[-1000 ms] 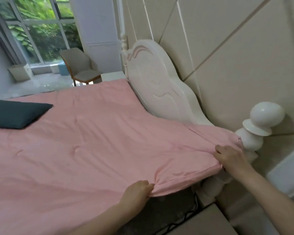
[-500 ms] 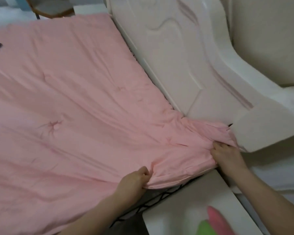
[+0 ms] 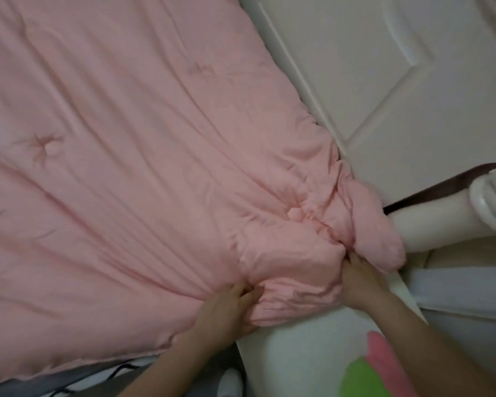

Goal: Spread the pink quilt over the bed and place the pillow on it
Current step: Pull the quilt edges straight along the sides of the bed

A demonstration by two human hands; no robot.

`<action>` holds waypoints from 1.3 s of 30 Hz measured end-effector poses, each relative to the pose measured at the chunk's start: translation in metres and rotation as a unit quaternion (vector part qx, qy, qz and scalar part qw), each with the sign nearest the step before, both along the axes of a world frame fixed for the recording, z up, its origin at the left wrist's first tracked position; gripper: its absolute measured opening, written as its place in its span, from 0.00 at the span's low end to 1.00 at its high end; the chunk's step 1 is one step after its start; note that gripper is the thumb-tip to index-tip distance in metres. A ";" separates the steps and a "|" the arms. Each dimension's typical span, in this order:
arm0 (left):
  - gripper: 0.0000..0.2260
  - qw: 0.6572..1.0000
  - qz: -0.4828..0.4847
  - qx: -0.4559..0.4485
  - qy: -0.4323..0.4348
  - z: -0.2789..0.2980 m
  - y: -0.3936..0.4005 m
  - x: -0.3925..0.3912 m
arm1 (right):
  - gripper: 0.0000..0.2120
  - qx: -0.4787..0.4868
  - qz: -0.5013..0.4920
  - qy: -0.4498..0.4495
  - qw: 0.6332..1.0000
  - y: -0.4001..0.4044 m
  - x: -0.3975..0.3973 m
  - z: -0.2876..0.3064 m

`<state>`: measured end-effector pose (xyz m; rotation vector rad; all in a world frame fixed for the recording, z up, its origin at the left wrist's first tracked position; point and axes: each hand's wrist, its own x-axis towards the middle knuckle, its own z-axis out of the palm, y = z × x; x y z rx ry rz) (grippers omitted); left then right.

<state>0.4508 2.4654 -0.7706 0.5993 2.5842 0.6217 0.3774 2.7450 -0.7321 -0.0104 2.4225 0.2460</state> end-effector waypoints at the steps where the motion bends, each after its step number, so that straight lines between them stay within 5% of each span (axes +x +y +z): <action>1: 0.30 1.000 -0.007 0.020 -0.003 -0.001 -0.005 0.004 | 0.37 -0.012 -0.021 -0.003 1.000 -0.002 0.000 0.001; 10: 0.30 0.997 -0.037 0.058 0.039 0.019 -0.075 0.059 | 0.19 0.002 -0.073 -0.008 0.997 -0.022 -0.014 0.018; 13: 0.33 0.996 0.005 0.027 0.086 0.023 -0.115 0.076 | 0.15 0.045 0.028 -0.003 0.999 -0.056 -0.019 0.033; 19: 0.38 0.975 0.166 -0.096 0.108 0.030 -0.230 0.120 | 0.24 -0.143 0.132 0.122 0.973 -0.193 0.002 0.046; 23: 0.41 0.946 0.238 -0.200 0.094 0.036 -0.307 0.153 | 0.33 -0.282 0.234 0.084 0.927 -0.313 0.044 0.049; 27: 0.45 0.909 0.300 -0.284 0.061 0.036 -0.377 0.176 | 0.32 -0.289 0.349 0.062 0.889 -0.409 0.101 0.037; 33: 0.39 0.873 0.320 -0.367 -0.022 0.016 -0.446 0.178 | 0.45 -0.146 0.333 0.012 0.931 -0.454 0.142 -0.020; 36: 0.25 0.894 0.340 -0.291 -0.006 -0.004 -0.456 0.177 | 0.46 -0.108 0.348 0.062 0.929 -0.456 0.144 -0.038; 39: 0.15 0.899 0.372 -0.227 0.046 -0.014 -0.461 0.187 | 0.29 -0.138 0.363 0.150 0.909 -0.455 0.149 -0.052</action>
